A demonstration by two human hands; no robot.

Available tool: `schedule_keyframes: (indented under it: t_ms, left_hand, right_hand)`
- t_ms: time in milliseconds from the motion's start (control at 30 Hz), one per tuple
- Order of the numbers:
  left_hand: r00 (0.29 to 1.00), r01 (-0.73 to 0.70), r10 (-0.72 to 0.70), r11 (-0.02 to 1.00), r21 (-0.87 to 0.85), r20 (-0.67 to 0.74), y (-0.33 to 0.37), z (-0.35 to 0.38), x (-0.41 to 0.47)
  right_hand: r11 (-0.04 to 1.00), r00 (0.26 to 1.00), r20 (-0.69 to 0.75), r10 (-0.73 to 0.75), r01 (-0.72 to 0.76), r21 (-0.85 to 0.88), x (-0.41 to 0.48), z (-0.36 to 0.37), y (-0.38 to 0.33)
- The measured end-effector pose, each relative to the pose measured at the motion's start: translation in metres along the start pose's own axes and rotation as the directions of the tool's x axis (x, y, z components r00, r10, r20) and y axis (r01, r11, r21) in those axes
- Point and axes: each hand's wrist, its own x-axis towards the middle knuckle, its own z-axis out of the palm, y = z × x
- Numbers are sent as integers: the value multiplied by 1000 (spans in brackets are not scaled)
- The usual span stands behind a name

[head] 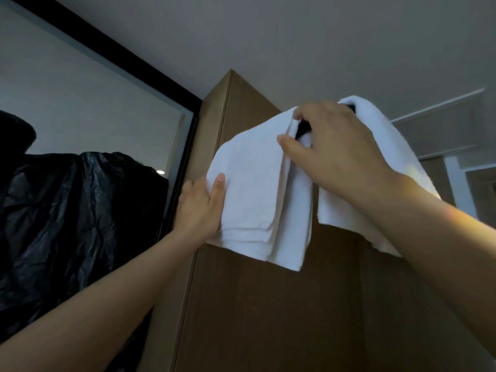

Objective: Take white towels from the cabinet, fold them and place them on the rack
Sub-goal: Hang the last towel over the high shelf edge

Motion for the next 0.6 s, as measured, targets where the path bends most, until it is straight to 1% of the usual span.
schedule_keyframes:
  t_ms: [33, 67, 133, 167, 267, 333, 400, 500, 567, 600]
  left_hand:
    - [1000, -29, 29, 1000, -7, -11, 6, -7, -9]
    - [996, -87, 87, 996, -22, -37, 12, -14, -19]
    - [971, -234, 232, 971, -41, -54, 22, -30, -38]
    - [957, -291, 290, 955, -54, -33, 26, -37, -48]
    - [916, -390, 395, 918, -72, 71, 31, -49, -72]
    - [887, -443, 444, 896, -38, 126, 31, -52, -84]
    - [867, -480, 473, 877, 9, 157, 31, -53, -90]
    - [840, -526, 500, 846, 86, 209, 34, -52, -91]
    - [788, -602, 548, 781, 167, 280, 39, -51, -87]
    - [754, -645, 571, 737, 201, 325, 42, -50, -83]
  right_hand:
    - [998, 1000, -3, -10, 10, 60, -21, -4, -3]
    - [994, 1000, 11, -8, 7, 105, -41, -8, -6]
    - [982, 997, 64, 32, -43, 185, -80, -15, -8]
    - [972, 994, 92, 65, -84, 221, -97, -17, -8]
    - [911, 969, 166, 181, -229, 342, -135, -17, -2]
    - [863, 938, 240, 251, -329, 382, -151, -9, 5]
    - [837, 904, 308, 298, -402, 371, -162, 4, 11]
    - [784, 853, 348, 389, -505, 360, -163, 29, 19]
    - [685, 782, 441, 442, -611, 398, -155, 46, 20]
    - [623, 752, 495, 435, -649, 437, -150, 54, 19]
